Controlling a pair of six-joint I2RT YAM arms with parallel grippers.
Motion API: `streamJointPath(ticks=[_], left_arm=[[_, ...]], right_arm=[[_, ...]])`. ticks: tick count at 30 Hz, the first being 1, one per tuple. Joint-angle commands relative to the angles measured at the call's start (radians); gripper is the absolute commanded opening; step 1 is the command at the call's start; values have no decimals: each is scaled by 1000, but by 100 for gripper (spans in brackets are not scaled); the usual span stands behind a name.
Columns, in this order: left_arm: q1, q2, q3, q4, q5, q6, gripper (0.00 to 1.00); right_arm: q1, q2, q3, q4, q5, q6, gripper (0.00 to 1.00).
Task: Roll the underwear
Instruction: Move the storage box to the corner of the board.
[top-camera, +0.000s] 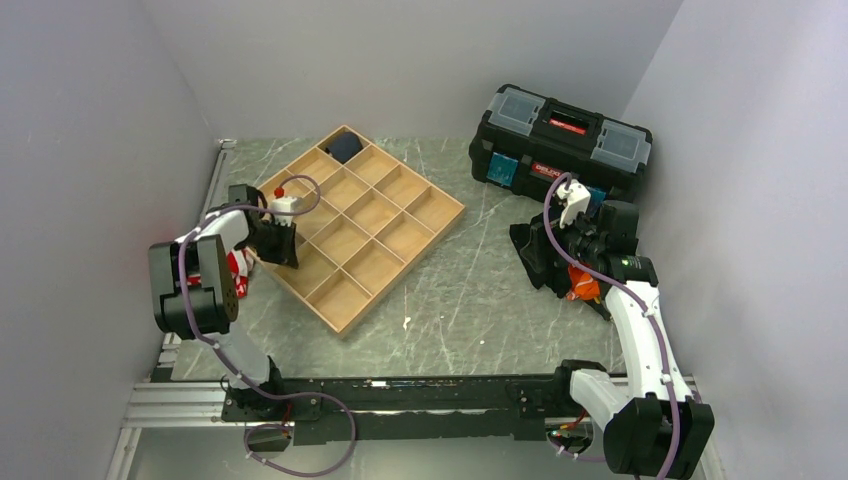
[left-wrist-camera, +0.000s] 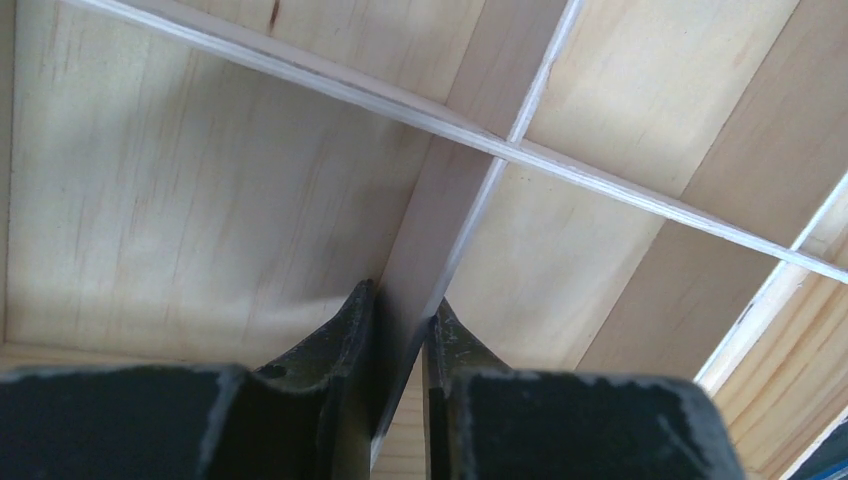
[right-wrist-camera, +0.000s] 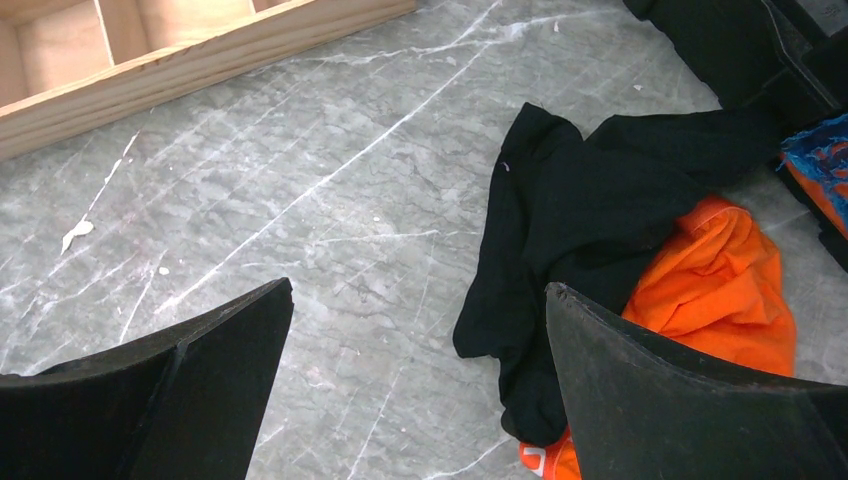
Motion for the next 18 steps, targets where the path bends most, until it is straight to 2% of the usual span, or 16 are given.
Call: streamJointPath(ticks=[1, 10, 18], left_arm=[[91, -5, -34, 74, 23, -249, 0], [149, -16, -100, 86, 91, -297, 0], [143, -19, -132, 43, 154, -219, 0]], right_arm=[[3, 2, 19, 12, -25, -20, 100], [3, 20, 18, 12, -14, -23, 100], [6, 56, 21, 12, -4, -28, 100]])
